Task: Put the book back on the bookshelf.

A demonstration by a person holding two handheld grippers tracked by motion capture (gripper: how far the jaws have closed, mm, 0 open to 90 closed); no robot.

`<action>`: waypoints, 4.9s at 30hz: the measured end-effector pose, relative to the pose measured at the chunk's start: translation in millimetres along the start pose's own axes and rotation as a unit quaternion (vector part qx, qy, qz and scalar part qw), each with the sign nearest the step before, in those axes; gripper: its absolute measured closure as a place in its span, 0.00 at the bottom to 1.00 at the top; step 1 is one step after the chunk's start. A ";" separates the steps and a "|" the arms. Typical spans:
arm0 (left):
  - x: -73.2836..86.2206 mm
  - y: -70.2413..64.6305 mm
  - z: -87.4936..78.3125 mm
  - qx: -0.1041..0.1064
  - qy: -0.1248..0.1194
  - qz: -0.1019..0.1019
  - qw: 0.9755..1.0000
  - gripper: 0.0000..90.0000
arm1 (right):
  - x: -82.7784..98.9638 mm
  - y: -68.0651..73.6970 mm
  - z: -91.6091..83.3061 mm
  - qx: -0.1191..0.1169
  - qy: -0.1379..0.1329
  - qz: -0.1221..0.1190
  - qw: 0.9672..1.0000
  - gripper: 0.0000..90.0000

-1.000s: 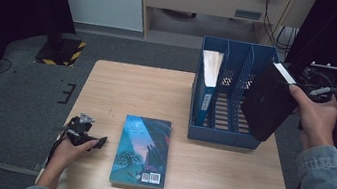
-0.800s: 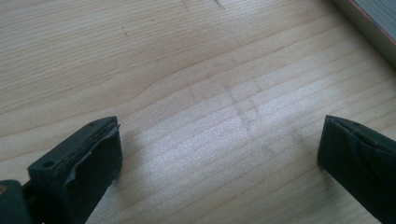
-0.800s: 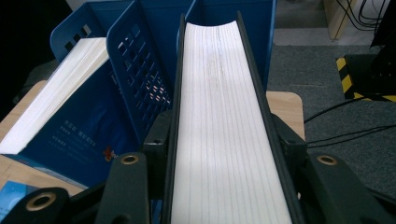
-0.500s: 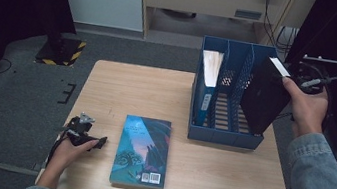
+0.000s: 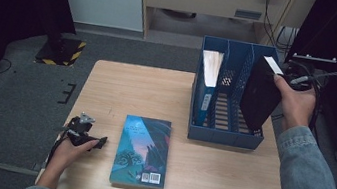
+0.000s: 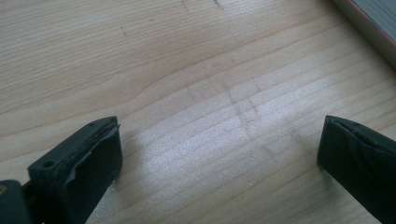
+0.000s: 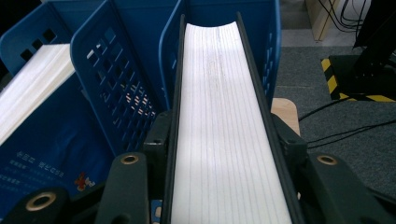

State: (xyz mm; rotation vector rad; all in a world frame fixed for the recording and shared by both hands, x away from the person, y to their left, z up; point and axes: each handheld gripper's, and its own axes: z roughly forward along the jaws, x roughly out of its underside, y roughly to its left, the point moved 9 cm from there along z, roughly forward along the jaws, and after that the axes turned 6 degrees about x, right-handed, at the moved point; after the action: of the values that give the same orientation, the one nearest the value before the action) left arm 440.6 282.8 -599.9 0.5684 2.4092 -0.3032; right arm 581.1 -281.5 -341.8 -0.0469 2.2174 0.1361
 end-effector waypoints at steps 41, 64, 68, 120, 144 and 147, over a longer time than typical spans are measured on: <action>-0.6 -1.6 0.7 0.003 -0.004 -0.004 1.000 0.00 | 33.4 3.6 48.0 0.024 0.014 0.006 1.000 0.58; -1.1 -1.6 1.1 0.004 -0.003 -0.002 1.000 0.00 | 31.3 3.3 54.0 0.029 0.004 0.014 0.999 0.58; -1.2 -1.6 1.2 0.004 -0.004 -0.003 1.000 0.00 | 30.9 2.0 54.9 0.029 0.003 0.019 0.999 0.58; -1.0 -5.7 1.3 0.007 0.001 0.004 1.000 0.00 | 58.2 16.7 47.4 0.014 0.022 0.025 0.999 0.47; -2.8 -8.0 3.1 0.011 0.002 0.009 1.000 0.00 | 68.3 17.4 53.4 0.027 0.020 0.028 0.999 0.45; -3.1 -8.5 3.4 0.012 0.002 0.010 1.000 0.00 | 68.9 15.8 53.7 0.032 0.022 0.026 0.999 0.49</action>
State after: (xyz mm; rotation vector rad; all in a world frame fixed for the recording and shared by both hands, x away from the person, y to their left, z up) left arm 440.6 273.2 -599.9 0.6046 2.4043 -0.3220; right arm 580.6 -258.7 -427.6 0.0436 2.2656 0.0922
